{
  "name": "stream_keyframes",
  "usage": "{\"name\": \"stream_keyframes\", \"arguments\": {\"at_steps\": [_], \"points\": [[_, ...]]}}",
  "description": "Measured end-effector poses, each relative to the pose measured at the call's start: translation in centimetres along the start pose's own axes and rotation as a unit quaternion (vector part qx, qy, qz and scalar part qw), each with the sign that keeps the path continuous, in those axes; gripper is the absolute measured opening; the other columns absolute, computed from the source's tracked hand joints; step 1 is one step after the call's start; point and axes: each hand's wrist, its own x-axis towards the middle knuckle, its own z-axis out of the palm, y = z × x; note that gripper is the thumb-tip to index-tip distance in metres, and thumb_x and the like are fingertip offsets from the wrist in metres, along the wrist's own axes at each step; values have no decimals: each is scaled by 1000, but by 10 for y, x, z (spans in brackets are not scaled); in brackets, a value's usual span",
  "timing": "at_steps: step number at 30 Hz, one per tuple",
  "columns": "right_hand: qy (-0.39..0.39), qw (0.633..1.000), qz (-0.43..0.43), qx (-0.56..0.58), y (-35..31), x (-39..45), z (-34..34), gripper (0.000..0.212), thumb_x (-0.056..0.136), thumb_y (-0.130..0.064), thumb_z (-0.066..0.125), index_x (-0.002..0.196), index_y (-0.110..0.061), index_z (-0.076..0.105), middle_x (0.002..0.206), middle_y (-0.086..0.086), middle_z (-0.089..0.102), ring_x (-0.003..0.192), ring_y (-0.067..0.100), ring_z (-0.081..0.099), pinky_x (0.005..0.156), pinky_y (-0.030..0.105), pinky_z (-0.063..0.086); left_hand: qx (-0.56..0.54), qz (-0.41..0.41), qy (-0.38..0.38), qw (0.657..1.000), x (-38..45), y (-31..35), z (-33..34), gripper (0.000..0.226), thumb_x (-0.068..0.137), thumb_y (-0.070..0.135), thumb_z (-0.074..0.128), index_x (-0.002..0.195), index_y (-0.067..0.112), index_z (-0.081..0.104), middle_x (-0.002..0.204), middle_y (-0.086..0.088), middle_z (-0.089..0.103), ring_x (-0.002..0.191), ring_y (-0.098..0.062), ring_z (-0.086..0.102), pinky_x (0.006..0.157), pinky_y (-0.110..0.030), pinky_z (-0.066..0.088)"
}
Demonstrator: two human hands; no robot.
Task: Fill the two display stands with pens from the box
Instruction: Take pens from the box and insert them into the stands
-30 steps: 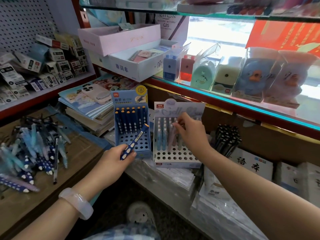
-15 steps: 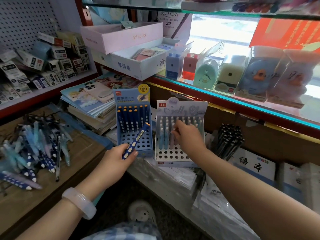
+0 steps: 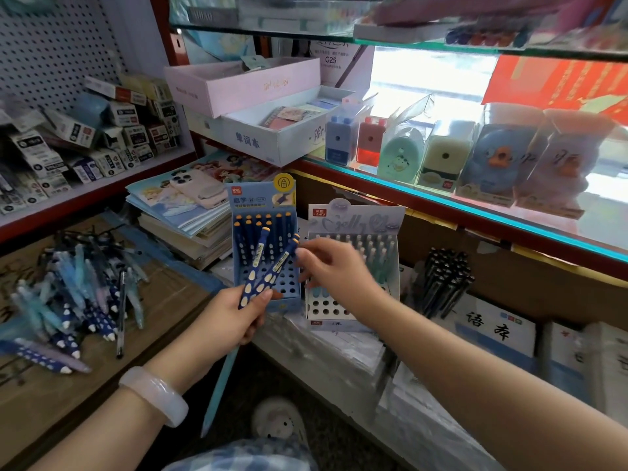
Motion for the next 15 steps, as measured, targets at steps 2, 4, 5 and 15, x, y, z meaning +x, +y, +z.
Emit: {"name": "stream_keyframes", "arguments": {"at_steps": [2,4,5,15], "points": [[-20,995,37,94,-7,-2,8,33,96,-21,51,125,-6,53,93,-2,64,73,5,62,69,22,57,-7,7,0,1000,-1,1,2,18,94,22,47,94,15,63,57,1,47,45,-5,43,42,-17,34],[-33,984,67,161,-9,-1,11,36,96,-19,51,129,-4,50,93,1,64,70,5,61,64,19,55,-16,7,0,1000,-3,1,0,19,94,23,47,93,13,63,57,1,47,47,-7,43,43,-18,35],[-41,981,72,177,-9,0,11,35,96,-17,52,128,-3,51,92,3,64,69,6,61,63,18,54,-20,7,-4,1000,-5,1,-2,21,94,23,46,93,11,64,57,1,46,48,-8,43,43,-18,35],[-10,980,51,192,-15,10,6,10,92,-6,56,100,-2,56,79,5,64,69,9,63,70,20,56,-5,-4,-6,1000,-3,-4,-16,28,95,25,43,85,6,61,57,0,50,43,-5,46,41,-16,37]]}}
